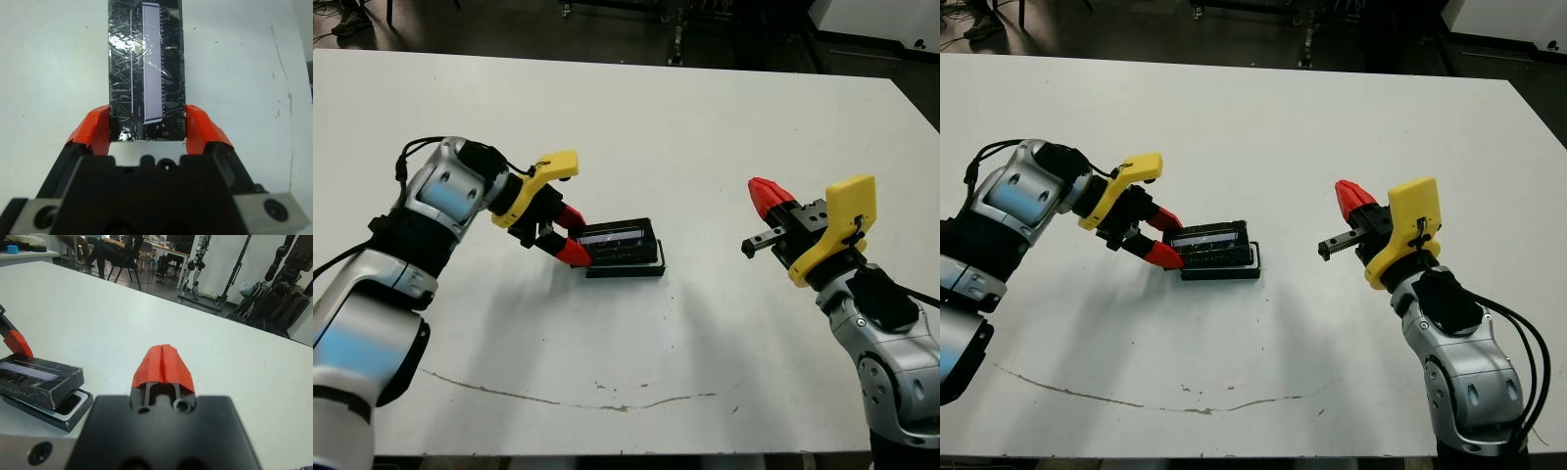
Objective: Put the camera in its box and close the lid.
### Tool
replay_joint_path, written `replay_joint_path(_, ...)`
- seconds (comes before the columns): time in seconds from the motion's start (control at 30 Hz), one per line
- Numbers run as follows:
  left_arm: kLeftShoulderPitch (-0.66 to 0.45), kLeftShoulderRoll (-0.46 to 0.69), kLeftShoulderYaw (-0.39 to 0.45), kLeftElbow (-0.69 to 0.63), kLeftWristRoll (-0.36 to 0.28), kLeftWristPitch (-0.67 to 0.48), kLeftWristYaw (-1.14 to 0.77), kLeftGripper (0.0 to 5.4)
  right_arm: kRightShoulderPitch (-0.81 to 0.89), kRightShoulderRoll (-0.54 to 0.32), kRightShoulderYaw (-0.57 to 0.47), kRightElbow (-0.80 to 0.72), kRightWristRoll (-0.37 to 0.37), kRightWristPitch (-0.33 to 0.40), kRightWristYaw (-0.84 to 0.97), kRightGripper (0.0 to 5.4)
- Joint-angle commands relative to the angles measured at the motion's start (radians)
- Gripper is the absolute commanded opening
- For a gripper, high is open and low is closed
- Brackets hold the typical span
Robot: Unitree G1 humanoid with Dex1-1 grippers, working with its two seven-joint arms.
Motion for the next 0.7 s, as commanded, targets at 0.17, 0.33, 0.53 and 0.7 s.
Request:
replay_joint_path(0.17,0.057,-0.002,0.01,-0.018,-0.013,-0.001,0.046,3.18,-0.002,-0.012,-0.005,0.001,-0.001,0.004,0.004,0.0)
replay_joint_path(0.33,0.073,-0.015,0.008,-0.011,-0.016,-0.013,0.065,3.17,0.0,-0.009,-0.011,0.002,0.007,0.003,0.007,0.0)
replay_joint_path(0.53,0.085,-0.023,0.003,0.003,-0.018,-0.048,0.068,3.17,0.004,-0.011,-0.01,-0.002,0.003,0.002,0.007,0.0)
replay_joint_path(0.7,0.086,-0.03,-0.002,0.014,-0.018,-0.06,0.068,3.17,0.003,-0.012,-0.008,-0.002,0.0,0.002,0.006,0.0)
